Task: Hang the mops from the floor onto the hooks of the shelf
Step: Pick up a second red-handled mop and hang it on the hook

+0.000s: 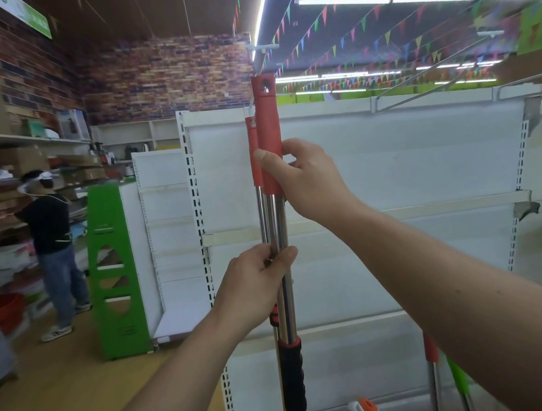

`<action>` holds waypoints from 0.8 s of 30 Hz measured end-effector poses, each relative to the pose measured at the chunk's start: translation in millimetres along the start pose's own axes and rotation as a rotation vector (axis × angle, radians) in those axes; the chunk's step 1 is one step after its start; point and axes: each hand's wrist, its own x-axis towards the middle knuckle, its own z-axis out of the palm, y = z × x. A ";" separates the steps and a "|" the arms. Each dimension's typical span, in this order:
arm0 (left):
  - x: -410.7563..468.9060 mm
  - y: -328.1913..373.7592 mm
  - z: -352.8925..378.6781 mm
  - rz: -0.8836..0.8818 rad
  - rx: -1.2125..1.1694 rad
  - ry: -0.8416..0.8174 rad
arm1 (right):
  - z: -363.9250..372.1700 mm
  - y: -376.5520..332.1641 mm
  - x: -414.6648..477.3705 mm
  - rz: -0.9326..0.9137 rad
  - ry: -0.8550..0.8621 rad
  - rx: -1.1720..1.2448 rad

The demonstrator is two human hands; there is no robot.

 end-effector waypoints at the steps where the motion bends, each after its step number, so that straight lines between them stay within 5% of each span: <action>1: 1.0 -0.2 0.3 0.002 0.001 0.002 | 0.4 1.1 1.4 0.000 0.000 -0.007; 24: 29.5 -31.2 14.1 -0.024 0.064 0.025 | 20.5 34.1 26.6 0.046 -0.036 -0.017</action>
